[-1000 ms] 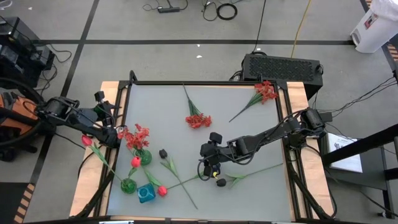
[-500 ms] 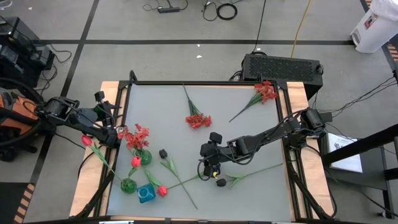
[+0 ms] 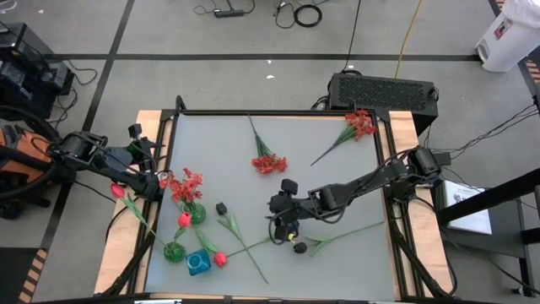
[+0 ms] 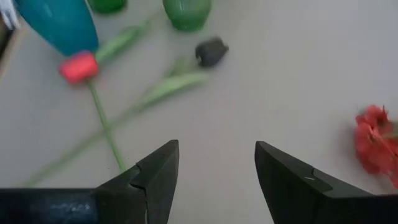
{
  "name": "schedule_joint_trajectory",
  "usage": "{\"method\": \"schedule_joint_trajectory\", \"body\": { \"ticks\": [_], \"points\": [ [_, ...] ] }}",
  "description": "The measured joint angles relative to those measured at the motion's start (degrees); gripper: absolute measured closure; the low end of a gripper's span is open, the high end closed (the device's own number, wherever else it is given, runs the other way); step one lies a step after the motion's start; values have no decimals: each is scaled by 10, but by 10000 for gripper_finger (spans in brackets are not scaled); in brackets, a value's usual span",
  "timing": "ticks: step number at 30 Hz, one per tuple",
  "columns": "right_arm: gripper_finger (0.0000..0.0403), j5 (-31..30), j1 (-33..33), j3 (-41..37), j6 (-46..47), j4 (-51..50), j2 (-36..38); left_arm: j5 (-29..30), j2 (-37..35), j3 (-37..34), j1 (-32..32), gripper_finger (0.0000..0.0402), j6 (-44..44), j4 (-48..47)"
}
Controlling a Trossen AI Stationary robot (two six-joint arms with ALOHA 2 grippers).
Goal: Sort flowers into vase by color
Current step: Put the right orange flowers into the top green vase
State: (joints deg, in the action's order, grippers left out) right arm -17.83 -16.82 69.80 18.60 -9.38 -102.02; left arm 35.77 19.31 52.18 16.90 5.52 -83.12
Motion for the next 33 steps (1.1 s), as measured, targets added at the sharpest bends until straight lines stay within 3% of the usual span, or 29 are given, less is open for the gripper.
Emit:
{"method": "schedule_joint_trajectory", "body": {
  "ticks": [11,25,33],
  "points": [
    [200,1,0,0,2,158,0,0,0,0,0,244,0,0],
    [200,-18,8,0,4,174,0,0,0,0,0,244,0,0],
    [200,-25,44,0,104,173,0,0,0,0,0,244,0,0]
  ]
}}
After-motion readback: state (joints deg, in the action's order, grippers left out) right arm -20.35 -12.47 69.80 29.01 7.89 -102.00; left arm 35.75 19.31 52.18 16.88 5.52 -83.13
